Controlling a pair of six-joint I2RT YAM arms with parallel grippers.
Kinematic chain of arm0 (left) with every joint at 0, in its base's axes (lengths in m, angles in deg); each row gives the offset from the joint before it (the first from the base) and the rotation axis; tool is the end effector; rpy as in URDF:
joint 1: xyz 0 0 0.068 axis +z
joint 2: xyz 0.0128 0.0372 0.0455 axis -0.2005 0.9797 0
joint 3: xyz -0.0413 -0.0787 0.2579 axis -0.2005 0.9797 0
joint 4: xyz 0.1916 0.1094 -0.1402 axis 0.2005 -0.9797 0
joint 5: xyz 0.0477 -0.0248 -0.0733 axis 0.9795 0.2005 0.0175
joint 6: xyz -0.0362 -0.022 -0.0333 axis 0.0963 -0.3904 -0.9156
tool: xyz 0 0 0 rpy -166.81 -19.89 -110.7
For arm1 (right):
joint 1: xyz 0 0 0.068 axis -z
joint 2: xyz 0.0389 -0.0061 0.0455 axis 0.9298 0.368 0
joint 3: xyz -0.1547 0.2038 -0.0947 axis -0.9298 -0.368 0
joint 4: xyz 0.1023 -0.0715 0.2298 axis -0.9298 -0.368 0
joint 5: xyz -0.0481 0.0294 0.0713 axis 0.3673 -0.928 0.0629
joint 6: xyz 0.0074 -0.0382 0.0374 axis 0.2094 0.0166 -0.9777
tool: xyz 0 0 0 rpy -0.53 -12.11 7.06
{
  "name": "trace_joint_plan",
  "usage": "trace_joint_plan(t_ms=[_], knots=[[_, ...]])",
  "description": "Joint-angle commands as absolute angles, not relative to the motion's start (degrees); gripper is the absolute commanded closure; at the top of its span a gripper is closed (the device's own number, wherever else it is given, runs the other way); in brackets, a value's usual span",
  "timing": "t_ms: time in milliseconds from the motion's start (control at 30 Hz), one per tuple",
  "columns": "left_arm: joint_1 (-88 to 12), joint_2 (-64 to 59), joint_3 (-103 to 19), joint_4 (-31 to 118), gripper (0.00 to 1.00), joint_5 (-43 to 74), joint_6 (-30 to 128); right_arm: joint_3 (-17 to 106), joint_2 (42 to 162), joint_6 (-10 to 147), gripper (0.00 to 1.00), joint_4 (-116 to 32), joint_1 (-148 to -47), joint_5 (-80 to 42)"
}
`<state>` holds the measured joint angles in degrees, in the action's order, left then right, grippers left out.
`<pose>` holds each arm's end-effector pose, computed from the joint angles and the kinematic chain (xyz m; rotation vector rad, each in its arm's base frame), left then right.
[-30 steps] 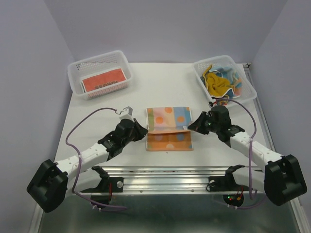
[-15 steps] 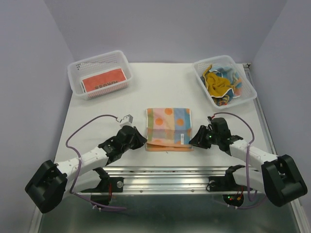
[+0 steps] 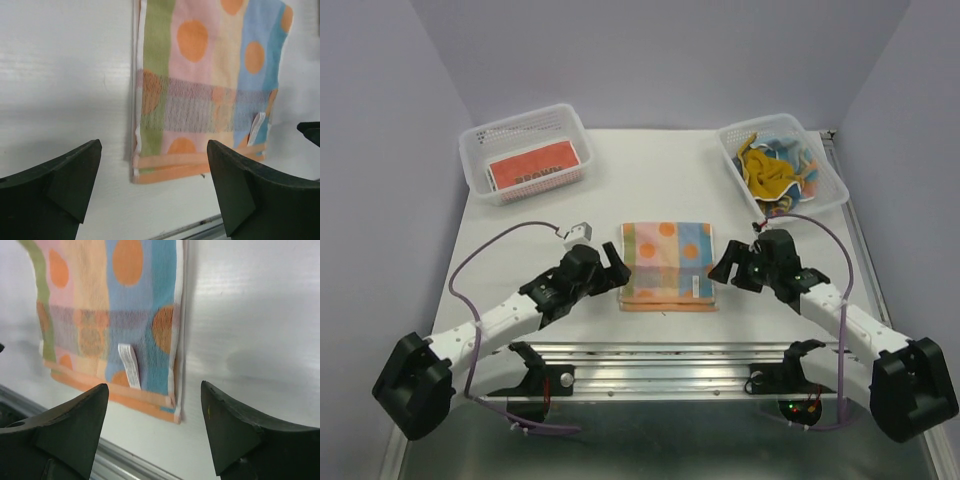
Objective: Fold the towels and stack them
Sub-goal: Fold the towel
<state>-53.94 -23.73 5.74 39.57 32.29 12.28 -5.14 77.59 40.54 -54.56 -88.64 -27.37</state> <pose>0.1518 -0.1313 0.2014 -0.2012 2.2032 -0.7622 0.1786 0.0761 0.1848 0.1590 2.4313 0.7777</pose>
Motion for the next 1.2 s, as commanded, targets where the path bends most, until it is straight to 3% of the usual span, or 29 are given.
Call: trace_joint_plan(t_ms=[0,67,133,367,567,867,900,967,1167], knots=[[-49.81,-12.28,-4.88,42.5,0.01,36.97,21.22,5.43,85.08,42.7,0.24,-52.46,-88.36,-16.25],[-45.77,-5.07,-10.33,44.35,0.02,33.99,24.74,8.96,92.29,43.58,0.27,-52.55,-88.36,-13.88],[-42.79,-0.47,-14.73,45.76,0.06,31.52,26.42,13.18,96.86,43.93,0.36,-51.5,-88.36,-12.99],[-39.96,16.67,-26.33,46.29,0.17,29.67,29.67,24.61,113.21,46.3,0.41,-49.82,-88.36,-5.53],[-38.2,23.54,-32.14,46.56,0.35,27.13,31.08,31.21,122.62,47.45,0.48,-50.35,-88.36,-3.59],[-37.05,30.4,-35.22,46.73,0.78,21.87,32.75,36.13,128.34,48.85,0.58,-50.79,-88.45,-0.6],[-37.05,30.84,-35.14,47.08,0.9,21.32,32.75,36.48,128.96,48.85,0.61,-50.88,-88.36,-1.03],[-37.05,31.28,-35.14,47.26,1.0,20.53,33.02,36.58,129.49,49.11,0.66,-50.71,-88.36,-2.08],[-37.05,29.62,-33.82,49.72,1.0,19.29,32.58,34.65,128.17,51.22,0.92,-48.95,-88.36,-5.42]])
